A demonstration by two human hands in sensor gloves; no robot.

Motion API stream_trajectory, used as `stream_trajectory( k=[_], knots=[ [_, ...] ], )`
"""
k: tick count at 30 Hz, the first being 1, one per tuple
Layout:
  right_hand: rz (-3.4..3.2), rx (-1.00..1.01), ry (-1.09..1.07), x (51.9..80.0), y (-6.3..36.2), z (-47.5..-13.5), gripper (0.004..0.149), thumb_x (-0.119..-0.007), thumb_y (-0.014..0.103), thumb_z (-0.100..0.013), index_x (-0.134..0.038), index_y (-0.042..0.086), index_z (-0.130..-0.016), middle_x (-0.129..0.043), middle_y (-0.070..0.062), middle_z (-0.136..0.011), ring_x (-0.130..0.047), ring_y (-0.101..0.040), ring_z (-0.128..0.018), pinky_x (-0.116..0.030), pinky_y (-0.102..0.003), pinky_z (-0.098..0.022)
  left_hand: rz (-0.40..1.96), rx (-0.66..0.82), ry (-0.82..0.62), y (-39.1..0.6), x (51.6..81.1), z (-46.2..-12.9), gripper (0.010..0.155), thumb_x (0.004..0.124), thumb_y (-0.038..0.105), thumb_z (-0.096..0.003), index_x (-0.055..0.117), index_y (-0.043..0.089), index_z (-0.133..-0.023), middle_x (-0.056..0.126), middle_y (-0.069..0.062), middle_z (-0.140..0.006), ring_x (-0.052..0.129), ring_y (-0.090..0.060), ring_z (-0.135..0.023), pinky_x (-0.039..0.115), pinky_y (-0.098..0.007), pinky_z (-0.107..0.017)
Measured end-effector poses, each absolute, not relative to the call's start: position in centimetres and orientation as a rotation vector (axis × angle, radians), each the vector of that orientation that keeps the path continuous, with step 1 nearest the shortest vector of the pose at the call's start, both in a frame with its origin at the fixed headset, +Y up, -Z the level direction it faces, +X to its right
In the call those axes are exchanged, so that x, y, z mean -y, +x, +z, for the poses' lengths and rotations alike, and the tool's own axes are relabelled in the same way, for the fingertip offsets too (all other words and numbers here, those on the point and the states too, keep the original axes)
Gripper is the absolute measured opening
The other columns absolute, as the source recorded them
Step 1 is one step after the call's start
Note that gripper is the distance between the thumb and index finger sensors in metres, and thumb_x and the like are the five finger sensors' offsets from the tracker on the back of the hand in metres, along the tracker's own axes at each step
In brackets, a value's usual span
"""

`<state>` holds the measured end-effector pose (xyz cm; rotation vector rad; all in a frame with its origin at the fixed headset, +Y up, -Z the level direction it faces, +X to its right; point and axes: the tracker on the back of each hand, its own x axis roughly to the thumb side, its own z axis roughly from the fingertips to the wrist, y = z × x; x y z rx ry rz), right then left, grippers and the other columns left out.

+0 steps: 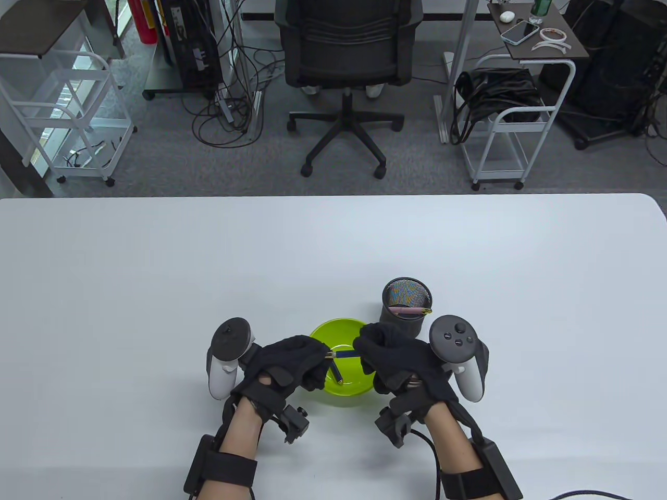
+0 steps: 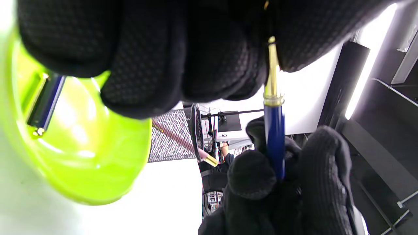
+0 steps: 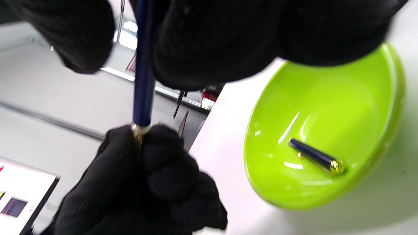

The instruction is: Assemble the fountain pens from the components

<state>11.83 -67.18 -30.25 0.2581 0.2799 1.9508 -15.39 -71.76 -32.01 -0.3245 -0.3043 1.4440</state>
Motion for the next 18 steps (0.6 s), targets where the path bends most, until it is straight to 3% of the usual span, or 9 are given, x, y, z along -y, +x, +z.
stream_trajectory(
  k=[3,7,8,10,12,15,18],
  knots=[
    [2.002,-0.224,0.214,67.1,11.8,-30.1,0.044,-0.086,0.043,-0.043,-0.085,0.022,-0.082,-0.096,-0.003,-0.059,-0.096,-0.014,-0.017,-0.089,-0.040,-0.017,1.453,0.319,-0.327,-15.5,71.7,-32.0,0.039,0.077,0.043,-0.0533,0.092,0.013,-0.074,0.098,-0.010,-0.059,0.100,-0.027,-0.046,0.083,-0.051,-0.038],
    [2.068,-0.163,0.139,67.1,12.1,-29.9,0.048,-0.075,0.054,-0.045,-0.096,0.018,-0.068,-0.100,-0.003,-0.044,-0.097,-0.016,-0.011,-0.089,-0.042,-0.013,1.422,0.340,-0.316,-15.1,71.2,-31.8,0.040,0.076,0.044,-0.0530,0.090,0.013,-0.074,0.097,-0.010,-0.060,0.100,-0.026,-0.046,0.083,-0.050,-0.038],
    [2.062,-0.158,0.140,67.1,12.1,-29.9,0.050,-0.074,0.056,-0.045,-0.094,0.018,-0.070,-0.100,-0.004,-0.048,-0.098,-0.016,-0.013,-0.089,-0.042,-0.015,1.416,0.343,-0.303,-15.1,71.1,-31.8,0.040,0.076,0.044,-0.0533,0.090,0.014,-0.075,0.097,-0.009,-0.060,0.100,-0.026,-0.046,0.083,-0.050,-0.038],
    [1.999,-0.161,0.188,67.0,12.0,-29.9,0.062,-0.079,0.058,-0.042,-0.079,0.018,-0.090,-0.091,-0.007,-0.072,-0.098,-0.016,-0.024,-0.089,-0.041,-0.020,1.405,0.333,-0.291,-15.4,71.1,-31.8,0.040,0.075,0.045,-0.0536,0.090,0.014,-0.075,0.097,-0.009,-0.061,0.100,-0.025,-0.047,0.083,-0.049,-0.039],
    [1.906,-0.192,0.257,66.7,11.8,-30.0,0.064,-0.085,0.047,-0.043,-0.069,0.018,-0.098,-0.077,-0.010,-0.088,-0.096,-0.019,-0.038,-0.088,-0.042,-0.026,1.423,0.315,-0.288,-15.6,71.3,-32.0,0.040,0.075,0.045,-0.0537,0.089,0.014,-0.075,0.097,-0.009,-0.060,0.100,-0.025,-0.047,0.083,-0.049,-0.039],
    [1.894,-0.157,0.269,66.3,11.9,-29.7,0.056,-0.088,0.033,-0.043,-0.074,0.019,-0.095,-0.079,-0.009,-0.085,-0.096,-0.018,-0.037,-0.088,-0.042,-0.026,1.447,0.322,-0.291,-15.6,71.3,-31.9,0.040,0.074,0.045,-0.0537,0.089,0.014,-0.075,0.097,-0.009,-0.061,0.099,-0.025,-0.047,0.083,-0.050,-0.039],
    [1.944,-0.106,0.233,66.0,11.9,-29.5,0.051,-0.086,0.033,-0.044,-0.078,0.018,-0.092,-0.086,-0.008,-0.076,-0.097,-0.018,-0.033,-0.089,-0.042,-0.024,1.418,0.340,-0.275,-15.4,70.9,-31.7,0.040,0.074,0.045,-0.0535,0.089,0.014,-0.075,0.097,-0.009,-0.060,0.100,-0.025,-0.047,0.083,-0.049,-0.039]
  ],
)
